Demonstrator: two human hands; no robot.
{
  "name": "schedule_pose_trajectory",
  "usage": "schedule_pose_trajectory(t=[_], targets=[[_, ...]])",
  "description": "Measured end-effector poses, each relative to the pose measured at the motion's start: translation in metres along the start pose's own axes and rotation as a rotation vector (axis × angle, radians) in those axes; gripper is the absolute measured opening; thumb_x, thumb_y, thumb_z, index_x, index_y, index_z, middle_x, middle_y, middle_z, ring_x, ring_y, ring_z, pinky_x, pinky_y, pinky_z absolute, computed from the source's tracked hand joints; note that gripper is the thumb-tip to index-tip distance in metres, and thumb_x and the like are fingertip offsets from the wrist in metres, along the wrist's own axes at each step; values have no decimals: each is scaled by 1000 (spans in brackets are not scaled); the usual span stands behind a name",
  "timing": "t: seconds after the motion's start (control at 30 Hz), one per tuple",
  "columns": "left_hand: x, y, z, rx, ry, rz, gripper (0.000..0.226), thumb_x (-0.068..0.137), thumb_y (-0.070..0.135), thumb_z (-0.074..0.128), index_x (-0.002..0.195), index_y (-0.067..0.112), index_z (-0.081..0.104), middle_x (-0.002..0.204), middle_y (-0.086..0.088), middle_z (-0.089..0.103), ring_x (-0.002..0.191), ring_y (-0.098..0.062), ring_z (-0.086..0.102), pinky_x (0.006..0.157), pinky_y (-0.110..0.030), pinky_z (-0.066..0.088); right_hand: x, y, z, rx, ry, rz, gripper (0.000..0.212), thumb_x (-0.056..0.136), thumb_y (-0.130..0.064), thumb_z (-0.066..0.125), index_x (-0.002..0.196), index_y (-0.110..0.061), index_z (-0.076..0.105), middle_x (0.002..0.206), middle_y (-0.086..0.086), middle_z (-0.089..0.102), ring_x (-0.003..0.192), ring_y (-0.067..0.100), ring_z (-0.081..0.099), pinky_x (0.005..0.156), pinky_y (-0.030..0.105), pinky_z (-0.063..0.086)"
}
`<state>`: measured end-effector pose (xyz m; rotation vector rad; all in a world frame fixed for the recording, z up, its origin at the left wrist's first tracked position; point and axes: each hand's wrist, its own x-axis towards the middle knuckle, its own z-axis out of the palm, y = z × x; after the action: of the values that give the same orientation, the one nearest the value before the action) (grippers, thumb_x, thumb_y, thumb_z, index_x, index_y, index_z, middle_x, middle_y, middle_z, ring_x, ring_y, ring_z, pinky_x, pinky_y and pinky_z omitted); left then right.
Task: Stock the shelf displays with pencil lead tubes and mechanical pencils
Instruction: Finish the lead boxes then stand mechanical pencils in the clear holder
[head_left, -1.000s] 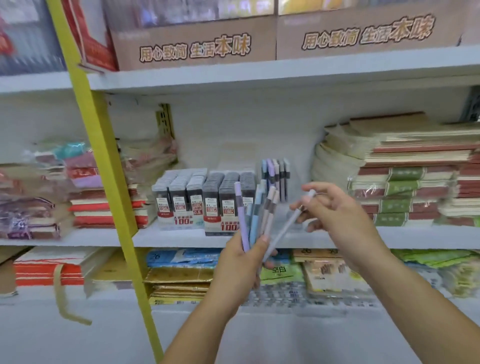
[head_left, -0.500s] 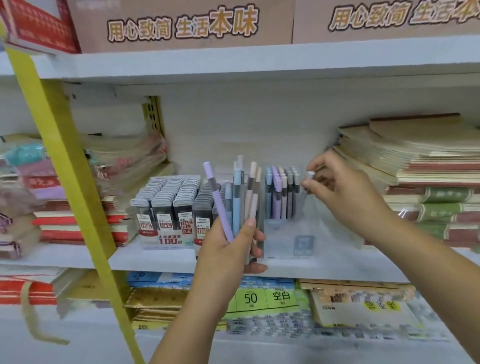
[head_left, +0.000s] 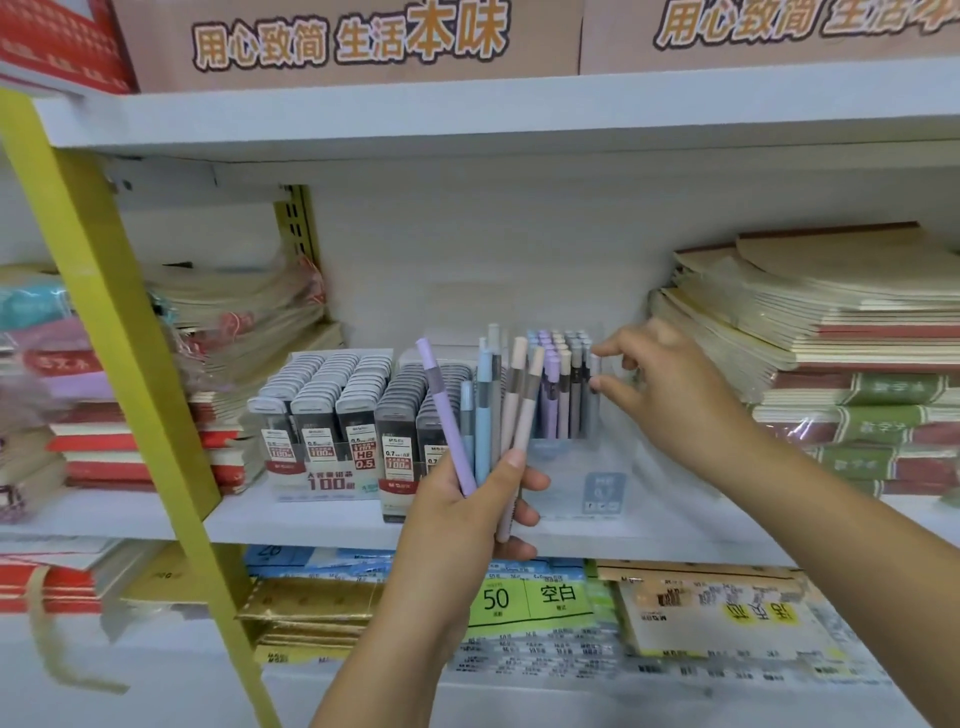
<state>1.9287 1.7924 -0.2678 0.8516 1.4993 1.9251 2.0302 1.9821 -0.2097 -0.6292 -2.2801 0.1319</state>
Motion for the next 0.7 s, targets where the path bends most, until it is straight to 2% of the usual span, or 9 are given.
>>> schedule_pose_trajectory(t=[0.07, 0.13, 0.2, 0.27, 0.37, 0.43, 0.5, 0.6, 0.7], targets=[[-1, 0, 0, -10, -6, -23, 20, 93, 37, 66, 77, 34, 78, 89, -11, 75, 64, -9, 63, 55, -24, 53, -7, -9, -2, 28, 79, 2, 26, 93, -30, 61, 119, -24, 64, 98, -5, 47, 88, 7, 47, 70, 19, 34], [-1, 0, 0, -14, -15, -31, 18, 92, 38, 67, 82, 28, 78, 86, -6, 76, 64, -7, 63, 54, -23, 53, -17, -26, -5, 255, 109, 5, 23, 93, -34, 57, 116, -33, 62, 91, -13, 54, 79, 1, 52, 65, 9, 38], [-1, 0, 1, -14, -29, -24, 17, 92, 37, 67, 95, 22, 75, 85, -1, 77, 64, -7, 63, 53, -22, 52, -24, -44, -7, 626, -28, 95, 26, 90, -33, 62, 116, -35, 60, 83, -9, 66, 76, 1, 60, 66, 12, 47], [-1, 1, 3, -11, -50, -10, 19, 94, 35, 66, 106, 21, 70, 86, -1, 77, 64, -6, 64, 51, -22, 52, -27, -55, -6, 846, -151, 169, 35, 90, -21, 66, 123, -26, 58, 80, -2, 72, 73, 8, 66, 63, 19, 51], [-1, 1, 1, -4, -64, 2, 19, 97, 31, 63, 112, 20, 67, 90, -1, 78, 67, -8, 67, 50, -22, 52, -23, -58, -13, 995, -60, 213, 29, 90, -9, 65, 116, -20, 59, 79, 5, 74, 69, 14, 69, 56, 20, 52], [-1, 2, -4, -5, -46, 6, 18, 98, 29, 62, 112, 17, 65, 91, -3, 79, 65, -10, 67, 46, -22, 50, -15, -49, -29, 969, 144, 163, 24, 92, -11, 62, 107, -29, 57, 83, 4, 74, 75, 16, 71, 59, 23, 54], [-1, 3, -10, 3, -24, 15, 17, 98, 28, 61, 110, 16, 65, 90, -3, 79, 61, -9, 65, 44, -21, 47, -6, -38, -44, 830, 262, 56, 28, 92, -14, 62, 103, -38, 54, 84, 2, 73, 81, 19, 72, 63, 27, 56], [1, 3, -14, 3, -13, 21, 18, 98, 30, 62, 108, 15, 65, 90, -2, 79, 59, -8, 63, 42, -21, 44, 2, -29, -43, 504, 160, -15, 31, 89, -19, 66, 100, -45, 53, 81, -4, 71, 81, 13, 70, 76, 38, 57], [3, 4, -15, -6, -27, 19, 21, 98, 30, 62, 110, 14, 64, 91, -2, 79, 60, -8, 65, 43, -20, 45, 0, -28, -26, 369, 34, -18, 26, 90, -21, 67, 104, -39, 54, 82, -9, 70, 79, 4, 67, 80, 33, 56]])
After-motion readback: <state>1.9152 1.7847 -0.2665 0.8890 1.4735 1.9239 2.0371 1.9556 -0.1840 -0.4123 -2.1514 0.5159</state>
